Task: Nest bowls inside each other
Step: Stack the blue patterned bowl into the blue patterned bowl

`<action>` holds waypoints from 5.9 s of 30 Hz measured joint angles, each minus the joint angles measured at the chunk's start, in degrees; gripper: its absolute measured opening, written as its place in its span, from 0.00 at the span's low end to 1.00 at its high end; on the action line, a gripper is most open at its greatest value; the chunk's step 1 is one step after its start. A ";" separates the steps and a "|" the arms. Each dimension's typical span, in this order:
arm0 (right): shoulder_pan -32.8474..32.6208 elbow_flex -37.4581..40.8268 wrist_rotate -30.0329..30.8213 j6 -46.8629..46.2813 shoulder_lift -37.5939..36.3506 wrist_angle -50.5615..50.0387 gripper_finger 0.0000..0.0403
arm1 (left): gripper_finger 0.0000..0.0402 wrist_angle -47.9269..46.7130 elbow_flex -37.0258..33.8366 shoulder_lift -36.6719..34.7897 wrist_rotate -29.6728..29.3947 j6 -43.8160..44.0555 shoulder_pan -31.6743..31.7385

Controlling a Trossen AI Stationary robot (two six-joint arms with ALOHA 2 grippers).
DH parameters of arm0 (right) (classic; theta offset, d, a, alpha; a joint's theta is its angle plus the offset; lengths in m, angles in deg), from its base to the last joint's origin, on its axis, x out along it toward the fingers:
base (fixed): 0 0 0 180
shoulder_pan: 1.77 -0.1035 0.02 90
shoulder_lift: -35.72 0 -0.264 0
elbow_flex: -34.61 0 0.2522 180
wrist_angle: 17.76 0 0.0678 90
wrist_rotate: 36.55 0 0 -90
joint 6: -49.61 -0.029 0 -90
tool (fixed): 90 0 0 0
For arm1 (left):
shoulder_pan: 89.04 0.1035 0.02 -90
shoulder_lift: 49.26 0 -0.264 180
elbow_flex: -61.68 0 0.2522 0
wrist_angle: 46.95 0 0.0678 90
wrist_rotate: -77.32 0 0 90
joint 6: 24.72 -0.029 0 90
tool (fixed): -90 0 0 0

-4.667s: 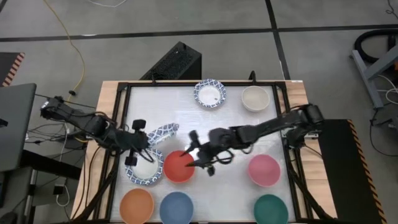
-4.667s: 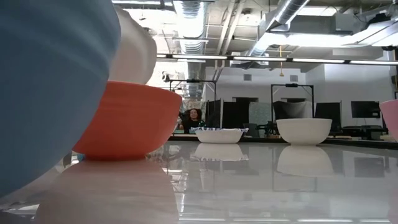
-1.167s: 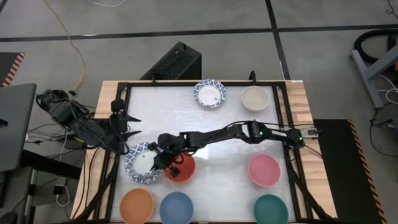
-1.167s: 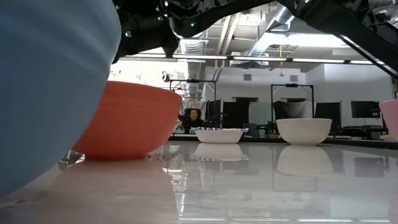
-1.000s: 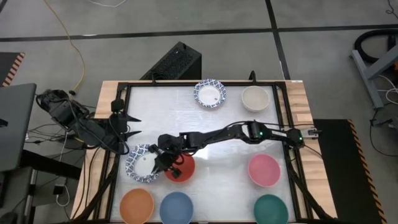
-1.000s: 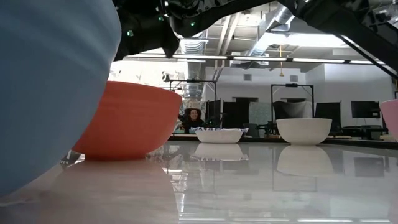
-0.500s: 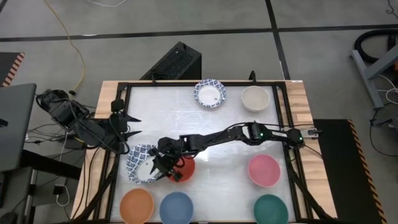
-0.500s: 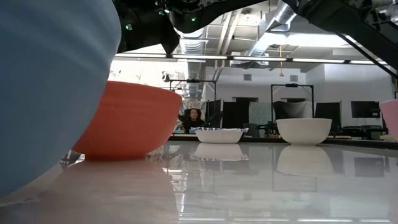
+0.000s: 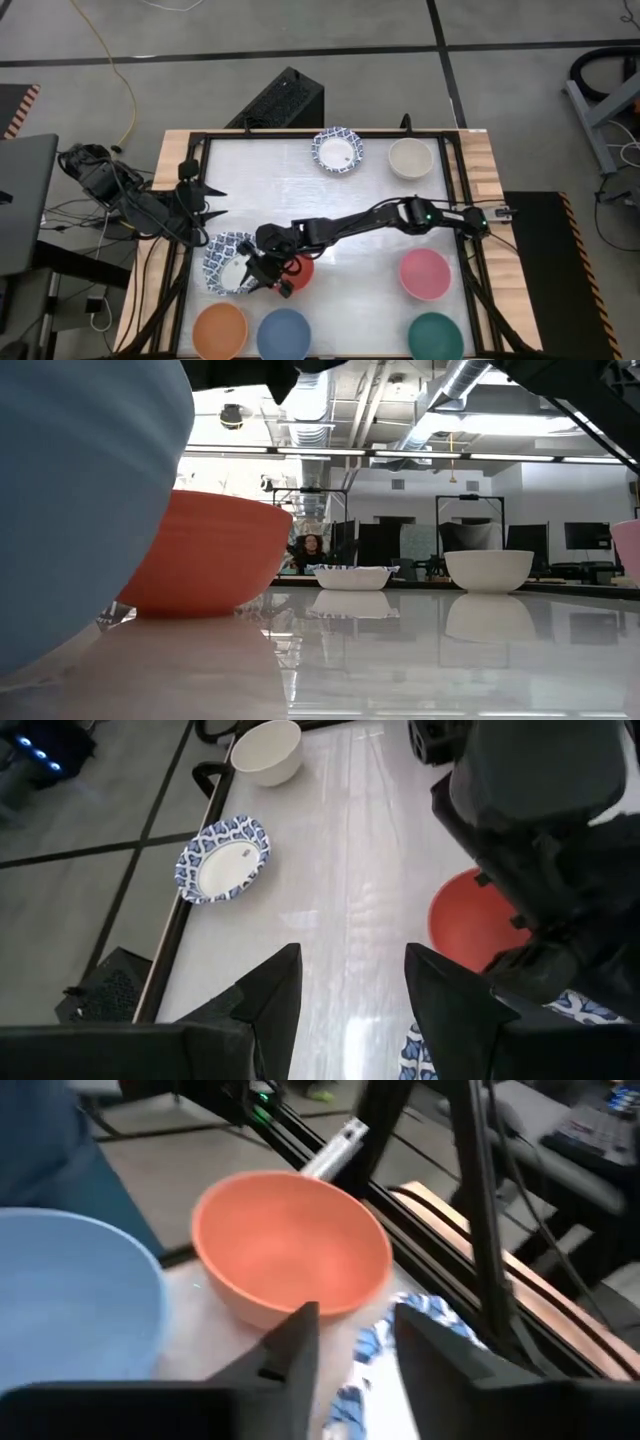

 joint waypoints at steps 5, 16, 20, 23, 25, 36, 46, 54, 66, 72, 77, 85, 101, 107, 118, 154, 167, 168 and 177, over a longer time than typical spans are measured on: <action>0.61 0.92 1.81 -0.04 0.24 0.24 0.11 | 0.42 0.00 -0.02 0.02 -0.04 0.79 0.00; 0.48 1.02 1.40 -0.99 1.37 -1.10 0.08 | 0.42 0.00 -0.04 0.02 -0.15 1.67 0.01; 0.53 0.86 1.39 -1.62 2.35 -0.75 0.06 | 0.42 0.07 -0.04 0.12 -0.15 1.67 0.01; 0.57 1.03 1.47 -1.70 2.73 -1.26 0.05 | 0.42 0.21 -0.04 0.28 -0.15 1.69 -0.01; 0.57 0.99 1.55 -1.67 2.70 -0.83 0.05 | 0.42 0.28 -0.04 0.46 -0.16 1.75 0.00; 0.56 -1.12 15.35 1.46 0.00 -8.26 0.05 | 0.42 1.10 -2.05 0.99 -0.73 3.39 -0.01; 2.45 -2.27 43.29 1.89 -14.33 -41.69 0.05 | 0.42 6.85 -9.28 0.90 -8.42 -3.58 1.55; 6.88 -0.48 45.92 -12.45 -27.91 -64.38 0.04 | 0.42 32.93 -15.30 -0.96 1.54 -26.01 10.52; 9.93 30.84 48.12 -22.76 -55.12 -57.63 0.04 | 0.42 46.58 -24.35 -0.85 31.59 -33.52 37.48; 14.43 51.00 46.32 -19.81 -62.79 -37.84 0.12 | 0.42 46.85 -25.03 -0.90 40.48 -32.66 45.73; 18.19 58.61 44.51 -13.90 -61.27 -26.00 0.24 | 0.42 46.78 -25.03 -0.39 45.94 -33.40 50.68; 22.87 60.57 43.87 -5.33 -50.59 -11.39 0.52 | 0.42 47.66 -27.97 1.05 51.79 -33.80 55.90; 29.14 60.50 40.87 -4.07 -36.04 -5.93 0.59 | 0.42 51.94 -33.78 0.98 55.47 -35.27 60.55; 30.71 59.48 46.46 -4.57 -33.45 -4.96 0.59 | 0.42 52.09 -33.97 0.98 57.13 -35.16 61.25; 31.61 58.62 47.33 -6.16 -32.52 -4.85 0.20 | 0.42 51.99 -33.97 0.98 57.17 -33.13 61.25; 2.74 47.08 55.16 -2.99 -43.10 -23.97 0.02 | 0.44 50.62 -32.13 0.07 40.21 -42.20 34.84; -2.80 47.17 54.76 2.76 -42.21 -26.90 0.02 | 0.45 52.80 -32.13 0.47 25.13 -50.25 20.78; -3.15 47.17 54.72 3.26 -42.21 -27.04 0.02 | 0.45 52.82 -32.13 0.52 24.95 -50.79 20.44; -5.74 46.71 51.77 3.50 -42.23 -26.01 0.02 | 0.45 52.54 -32.09 1.80 22.36 -56.06 19.29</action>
